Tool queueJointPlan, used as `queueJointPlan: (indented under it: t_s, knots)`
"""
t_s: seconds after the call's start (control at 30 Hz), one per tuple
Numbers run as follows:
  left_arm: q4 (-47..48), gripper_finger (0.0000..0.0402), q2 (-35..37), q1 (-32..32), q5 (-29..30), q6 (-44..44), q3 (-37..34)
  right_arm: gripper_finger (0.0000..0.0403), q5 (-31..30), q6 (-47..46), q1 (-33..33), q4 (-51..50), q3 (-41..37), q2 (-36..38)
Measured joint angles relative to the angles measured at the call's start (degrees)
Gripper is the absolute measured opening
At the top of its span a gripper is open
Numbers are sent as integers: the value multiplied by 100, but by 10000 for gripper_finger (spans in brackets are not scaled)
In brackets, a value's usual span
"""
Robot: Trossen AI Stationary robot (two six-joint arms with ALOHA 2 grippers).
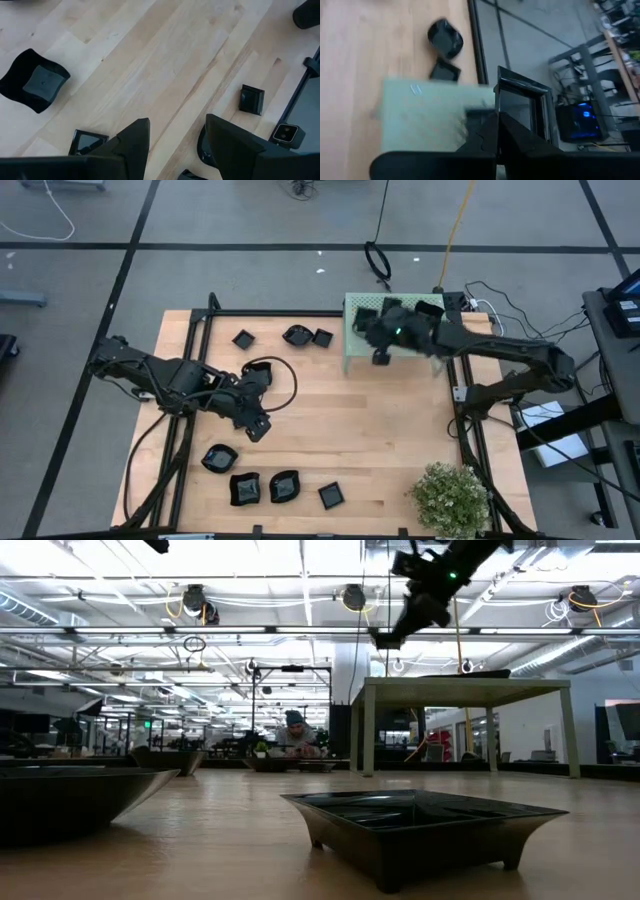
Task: Pick & Place Mini shaped plates
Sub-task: Stack the square plate on top of the square plate on the shelf
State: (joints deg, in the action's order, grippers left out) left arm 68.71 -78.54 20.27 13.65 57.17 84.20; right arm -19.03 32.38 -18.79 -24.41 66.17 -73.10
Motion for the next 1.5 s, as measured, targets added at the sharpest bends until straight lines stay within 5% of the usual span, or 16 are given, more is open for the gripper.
queueJointPlan:
  t_s: [0.13,0.33,0.67,1.13,1.5]
  knots:
    - [0,198,0,0,0,6,0,0,944,264,-663,-118,3,175]
    - [0,198,0,0,0,6,0,0,1460,541,-1033,-118,7,-130]
    - [-3,198,-2,0,-2,6,0,0,1470,1222,-1068,-149,7,-474]
    - [-57,198,-2,0,-2,5,0,3,1472,861,-1086,-159,-167,-470]
    - [-302,198,-2,0,-2,4,0,72,1459,735,-928,192,-339,-382]
